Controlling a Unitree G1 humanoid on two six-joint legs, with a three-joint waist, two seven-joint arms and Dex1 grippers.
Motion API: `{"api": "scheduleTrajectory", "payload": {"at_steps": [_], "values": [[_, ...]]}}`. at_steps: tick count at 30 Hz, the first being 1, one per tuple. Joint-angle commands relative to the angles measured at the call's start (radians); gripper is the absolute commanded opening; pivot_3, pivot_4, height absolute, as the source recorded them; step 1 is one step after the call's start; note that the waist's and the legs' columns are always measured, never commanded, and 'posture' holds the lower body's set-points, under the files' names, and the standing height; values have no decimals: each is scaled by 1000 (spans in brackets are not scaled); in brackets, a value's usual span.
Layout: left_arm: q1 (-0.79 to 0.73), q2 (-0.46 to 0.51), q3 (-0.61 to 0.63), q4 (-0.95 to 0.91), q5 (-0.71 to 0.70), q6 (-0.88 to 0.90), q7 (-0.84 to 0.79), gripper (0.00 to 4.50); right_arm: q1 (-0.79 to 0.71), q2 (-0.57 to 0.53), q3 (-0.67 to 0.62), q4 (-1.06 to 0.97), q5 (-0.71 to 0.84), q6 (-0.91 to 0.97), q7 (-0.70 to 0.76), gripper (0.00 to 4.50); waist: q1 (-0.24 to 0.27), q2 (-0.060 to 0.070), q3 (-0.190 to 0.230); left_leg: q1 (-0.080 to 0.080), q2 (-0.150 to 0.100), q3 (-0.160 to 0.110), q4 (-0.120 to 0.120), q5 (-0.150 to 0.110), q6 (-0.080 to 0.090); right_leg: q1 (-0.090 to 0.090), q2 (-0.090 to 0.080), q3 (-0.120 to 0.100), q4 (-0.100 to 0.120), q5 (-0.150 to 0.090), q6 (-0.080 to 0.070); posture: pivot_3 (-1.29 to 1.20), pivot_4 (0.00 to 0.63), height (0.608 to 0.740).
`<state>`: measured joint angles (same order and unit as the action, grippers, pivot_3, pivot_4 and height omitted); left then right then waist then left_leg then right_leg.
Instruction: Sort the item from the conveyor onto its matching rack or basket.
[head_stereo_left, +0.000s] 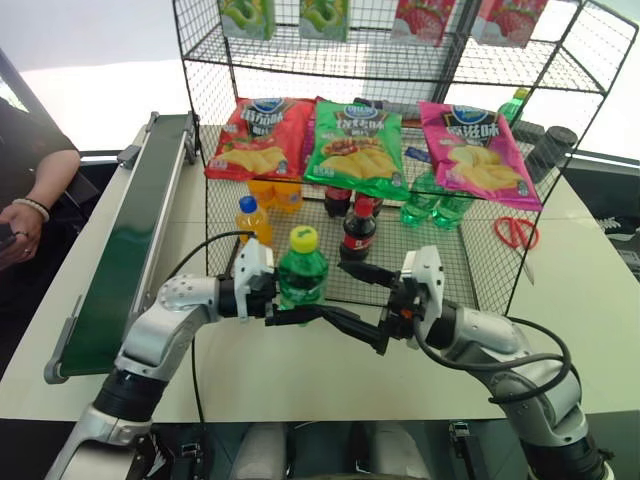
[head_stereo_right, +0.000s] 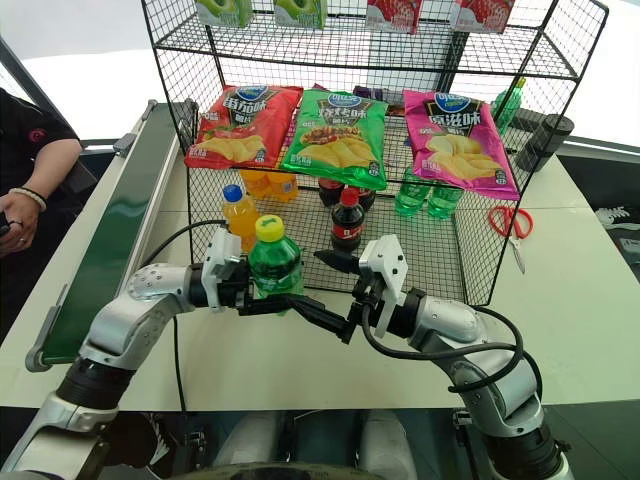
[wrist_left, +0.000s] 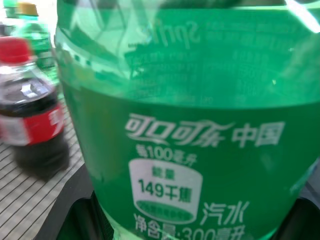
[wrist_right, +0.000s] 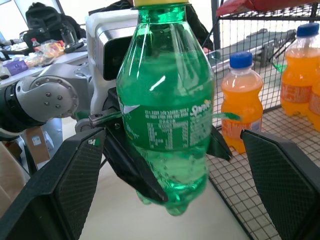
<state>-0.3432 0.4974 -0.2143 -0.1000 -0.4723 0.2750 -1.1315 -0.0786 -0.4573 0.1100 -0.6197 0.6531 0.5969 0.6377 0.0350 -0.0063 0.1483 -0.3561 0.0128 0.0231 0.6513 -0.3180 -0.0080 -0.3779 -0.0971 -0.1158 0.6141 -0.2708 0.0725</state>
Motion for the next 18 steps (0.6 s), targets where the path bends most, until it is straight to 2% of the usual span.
{"api": "scheduleTrajectory", "payload": {"at_steps": [1, 13, 18], "values": [[-50, -28, -19, 11, 20, -56, -45, 2780, 7, 12, -1, -44, 15, -7, -14, 4500, 1, 0, 0, 0, 0, 0, 0, 0, 0, 0, 0, 0, 0, 0, 0, 0, 150, 729], [-102, -93, -51, 41, 86, -78, -66, 2780, -1, 31, 12, -23, 19, -2, -26, 4500, 2, 0, 0, 0, 0, 0, 1, 0, 0, 0, 0, 0, 0, 0, 0, 0, 150, 729], [-96, -100, -48, 22, 85, -68, -61, 2780, -7, 37, 8, -14, 25, 0, -20, 3004, 1, 0, 0, 0, 0, 0, 1, 0, 0, 0, 0, 0, 0, 0, 0, 0, 150, 729]]}}
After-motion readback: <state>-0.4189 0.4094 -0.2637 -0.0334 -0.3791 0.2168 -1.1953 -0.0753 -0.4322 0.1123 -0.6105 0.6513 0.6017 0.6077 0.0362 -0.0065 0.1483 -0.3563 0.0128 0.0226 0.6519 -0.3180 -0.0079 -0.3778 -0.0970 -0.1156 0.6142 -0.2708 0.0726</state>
